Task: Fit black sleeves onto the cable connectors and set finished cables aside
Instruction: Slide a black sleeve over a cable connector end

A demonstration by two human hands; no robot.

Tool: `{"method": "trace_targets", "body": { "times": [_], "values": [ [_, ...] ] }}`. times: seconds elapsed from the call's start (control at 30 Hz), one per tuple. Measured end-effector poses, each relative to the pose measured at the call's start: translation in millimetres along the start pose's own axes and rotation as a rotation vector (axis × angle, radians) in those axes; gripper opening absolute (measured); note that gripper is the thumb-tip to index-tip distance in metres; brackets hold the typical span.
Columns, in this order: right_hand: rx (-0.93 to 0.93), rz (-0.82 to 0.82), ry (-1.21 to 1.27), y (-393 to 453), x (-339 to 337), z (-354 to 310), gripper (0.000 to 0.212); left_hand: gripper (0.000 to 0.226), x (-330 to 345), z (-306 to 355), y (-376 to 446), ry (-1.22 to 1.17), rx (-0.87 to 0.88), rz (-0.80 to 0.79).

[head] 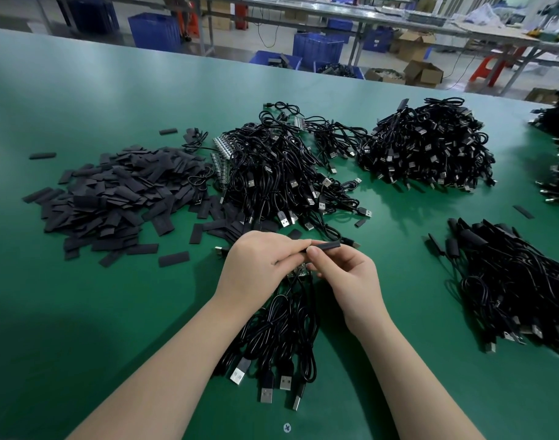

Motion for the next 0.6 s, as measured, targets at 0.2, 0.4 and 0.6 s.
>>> {"method": "trace_targets", "body": {
  "times": [0.2,0.4,0.6],
  "values": [
    [-0.065,0.055,-0.094,-2,-3,-7,0.028,0.022,0,-9,-2,-0.025,-0.106,0.023],
    [-0.215,0.157,-0.257,-7,-9,-21,0.047,0.022,-11,-28,-4,-0.134,-0.259,0.109],
    [-0.208,0.128,-0.306,-4,-5,-15,0.046,0.025,-5,-31,-4,-0.146,-0.271,0.051]
  ]
}}
Point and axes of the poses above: each hand's wrist, its own y-axis towards the middle knuckle, its own x-axis out of the palm, z = x × y, the point moved 10 cm from there along y, towards the middle knuckle, and after that the axes turned 9 degrees about -y, right-handed, at the moved point
